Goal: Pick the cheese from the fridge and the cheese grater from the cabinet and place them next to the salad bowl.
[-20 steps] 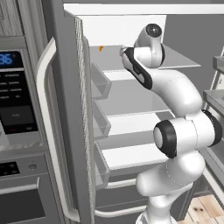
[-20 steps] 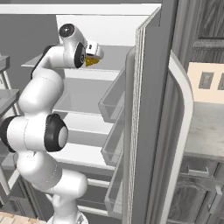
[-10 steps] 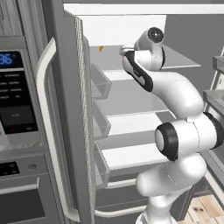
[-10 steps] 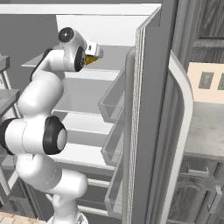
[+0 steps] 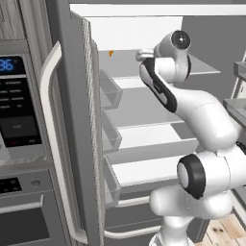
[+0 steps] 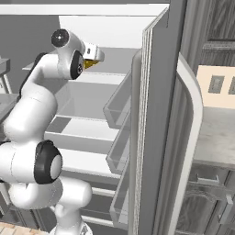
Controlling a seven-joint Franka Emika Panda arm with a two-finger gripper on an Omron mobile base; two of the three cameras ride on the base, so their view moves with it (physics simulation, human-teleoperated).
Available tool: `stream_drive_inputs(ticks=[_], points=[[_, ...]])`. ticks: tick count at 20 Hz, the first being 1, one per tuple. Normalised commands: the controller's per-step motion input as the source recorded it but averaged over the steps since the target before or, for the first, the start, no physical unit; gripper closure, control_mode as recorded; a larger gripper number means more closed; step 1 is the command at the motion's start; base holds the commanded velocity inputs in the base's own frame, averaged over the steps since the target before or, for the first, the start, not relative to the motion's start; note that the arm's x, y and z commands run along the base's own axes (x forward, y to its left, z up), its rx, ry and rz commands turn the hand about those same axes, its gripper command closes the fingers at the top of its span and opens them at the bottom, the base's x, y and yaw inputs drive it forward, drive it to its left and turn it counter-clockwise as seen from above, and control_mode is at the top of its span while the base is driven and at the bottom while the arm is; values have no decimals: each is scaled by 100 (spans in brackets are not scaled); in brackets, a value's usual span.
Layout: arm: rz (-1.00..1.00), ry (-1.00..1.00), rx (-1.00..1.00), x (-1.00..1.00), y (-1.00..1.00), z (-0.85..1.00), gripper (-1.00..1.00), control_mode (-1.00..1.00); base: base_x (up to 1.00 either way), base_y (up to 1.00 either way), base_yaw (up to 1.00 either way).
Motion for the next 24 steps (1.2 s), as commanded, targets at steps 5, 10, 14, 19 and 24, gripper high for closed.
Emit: stream_drive_inputs(ticks=[5, 10, 14, 19, 24], points=[[0, -3, 0, -99, 0, 0, 100, -100, 0, 0, 0], [0, 0, 0, -100, 0, 3, 100, -100, 0, 0, 0], [0, 0, 0, -100, 0, 3, 100, -100, 0, 0, 0], [0, 11, 1, -76, 0, 0, 100, -100, 0, 0, 0], [0, 22, 1, -43, 0, -13, 100, -100, 0, 0, 0]])
